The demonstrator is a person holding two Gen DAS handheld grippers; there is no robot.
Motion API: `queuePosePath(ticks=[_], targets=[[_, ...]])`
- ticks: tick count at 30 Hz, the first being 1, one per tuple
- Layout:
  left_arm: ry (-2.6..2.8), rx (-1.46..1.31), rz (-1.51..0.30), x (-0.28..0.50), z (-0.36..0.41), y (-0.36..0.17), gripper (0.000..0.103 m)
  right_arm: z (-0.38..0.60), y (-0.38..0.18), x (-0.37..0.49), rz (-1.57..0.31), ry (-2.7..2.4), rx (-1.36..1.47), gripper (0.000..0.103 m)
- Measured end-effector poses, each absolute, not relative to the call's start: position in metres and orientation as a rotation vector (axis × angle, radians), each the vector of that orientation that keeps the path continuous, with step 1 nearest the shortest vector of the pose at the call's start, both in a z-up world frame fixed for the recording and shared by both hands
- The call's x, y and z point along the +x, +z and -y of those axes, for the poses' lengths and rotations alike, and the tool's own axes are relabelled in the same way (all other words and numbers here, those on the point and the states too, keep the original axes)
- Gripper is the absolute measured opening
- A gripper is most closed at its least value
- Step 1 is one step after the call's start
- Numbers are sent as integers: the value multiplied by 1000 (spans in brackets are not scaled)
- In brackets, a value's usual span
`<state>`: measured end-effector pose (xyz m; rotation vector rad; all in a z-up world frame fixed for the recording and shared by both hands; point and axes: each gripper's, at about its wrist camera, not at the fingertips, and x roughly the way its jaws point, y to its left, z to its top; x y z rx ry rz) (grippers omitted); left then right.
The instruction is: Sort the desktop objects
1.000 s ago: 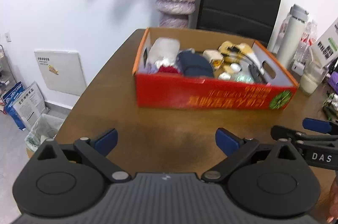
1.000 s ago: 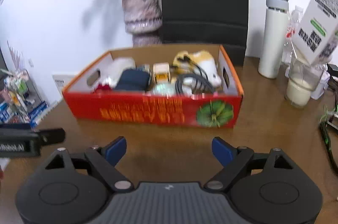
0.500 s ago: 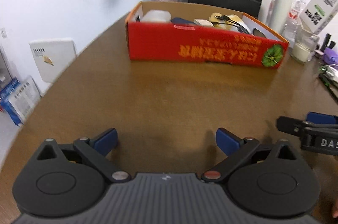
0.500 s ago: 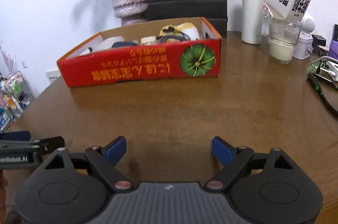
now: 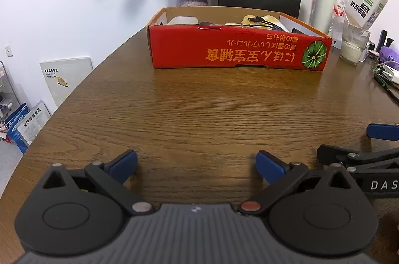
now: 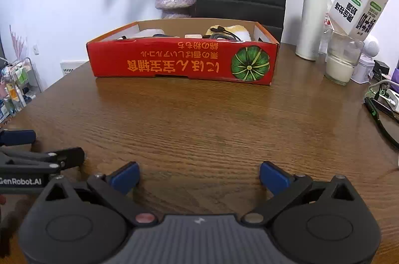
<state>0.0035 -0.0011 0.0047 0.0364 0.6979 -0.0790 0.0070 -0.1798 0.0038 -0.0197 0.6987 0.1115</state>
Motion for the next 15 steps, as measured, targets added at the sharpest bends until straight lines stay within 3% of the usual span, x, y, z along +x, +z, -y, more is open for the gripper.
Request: queuePosePath(ticks=[15], targets=[[-80,33,-698,-2,2,4,103,182,4,4,-700,109,-20,103]])
